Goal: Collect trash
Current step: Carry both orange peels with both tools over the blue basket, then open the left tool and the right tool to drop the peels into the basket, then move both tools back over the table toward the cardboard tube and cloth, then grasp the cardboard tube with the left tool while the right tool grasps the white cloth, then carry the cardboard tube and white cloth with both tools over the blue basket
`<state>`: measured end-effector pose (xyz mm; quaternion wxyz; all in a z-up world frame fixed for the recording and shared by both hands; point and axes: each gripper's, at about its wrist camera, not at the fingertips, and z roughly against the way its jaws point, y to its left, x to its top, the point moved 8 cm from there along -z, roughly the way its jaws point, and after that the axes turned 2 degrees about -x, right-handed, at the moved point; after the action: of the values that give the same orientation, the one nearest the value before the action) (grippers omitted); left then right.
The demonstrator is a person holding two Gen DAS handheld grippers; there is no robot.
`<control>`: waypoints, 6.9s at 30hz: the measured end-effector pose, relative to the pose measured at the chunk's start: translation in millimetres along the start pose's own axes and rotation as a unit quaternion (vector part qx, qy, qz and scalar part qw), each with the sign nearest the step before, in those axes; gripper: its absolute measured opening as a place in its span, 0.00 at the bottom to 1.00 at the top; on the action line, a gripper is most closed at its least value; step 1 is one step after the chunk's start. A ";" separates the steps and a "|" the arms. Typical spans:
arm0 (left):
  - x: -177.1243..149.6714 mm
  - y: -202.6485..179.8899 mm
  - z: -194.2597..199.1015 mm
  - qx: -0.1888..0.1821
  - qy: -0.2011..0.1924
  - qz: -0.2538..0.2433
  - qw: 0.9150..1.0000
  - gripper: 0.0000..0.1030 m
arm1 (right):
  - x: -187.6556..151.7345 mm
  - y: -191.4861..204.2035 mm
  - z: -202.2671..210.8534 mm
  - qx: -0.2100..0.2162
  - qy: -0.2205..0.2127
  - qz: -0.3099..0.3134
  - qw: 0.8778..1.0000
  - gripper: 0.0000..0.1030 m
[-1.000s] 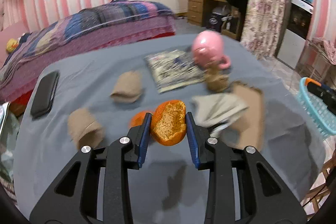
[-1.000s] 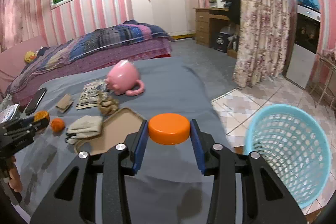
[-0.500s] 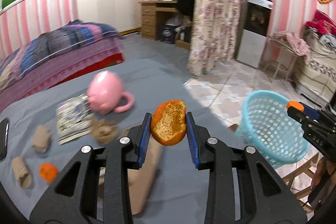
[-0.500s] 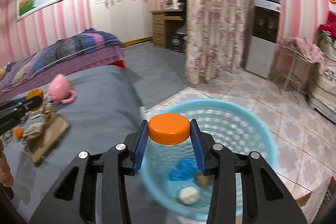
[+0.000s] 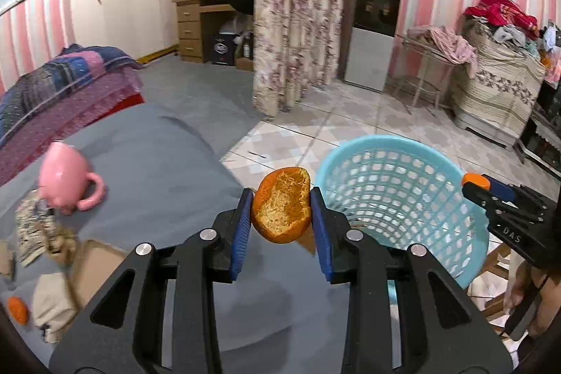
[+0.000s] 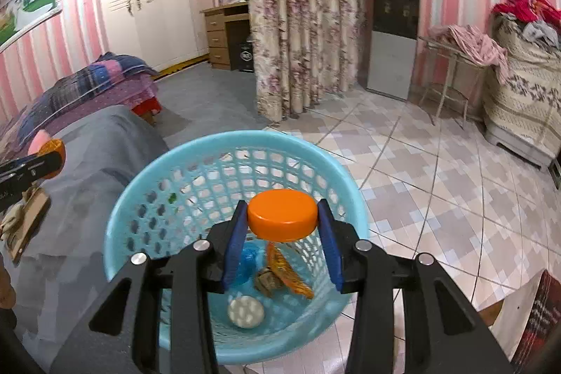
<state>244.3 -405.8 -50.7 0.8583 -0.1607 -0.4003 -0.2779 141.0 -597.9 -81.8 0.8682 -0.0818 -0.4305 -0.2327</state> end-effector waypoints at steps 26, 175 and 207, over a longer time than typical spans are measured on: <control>23.6 -29.2 -55.3 0.022 -0.004 -0.020 1.000 0.73 | -2.6 -7.8 -8.3 -0.009 -0.003 -0.018 1.000 0.39; -132.9 301.0 221.6 0.270 -0.012 0.151 0.951 0.60 | -28.3 280.2 57.8 0.242 0.006 0.138 0.960 0.10; -5.6 97.7 104.8 0.087 -0.044 0.054 0.994 0.61 | 15.1 88.8 60.2 0.095 -0.041 0.051 0.993 0.10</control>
<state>237.9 -274.1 5.5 0.8644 -0.1187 -0.4513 -0.1874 148.3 -504.3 -27.6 0.8643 -0.0307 -0.4813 -0.1425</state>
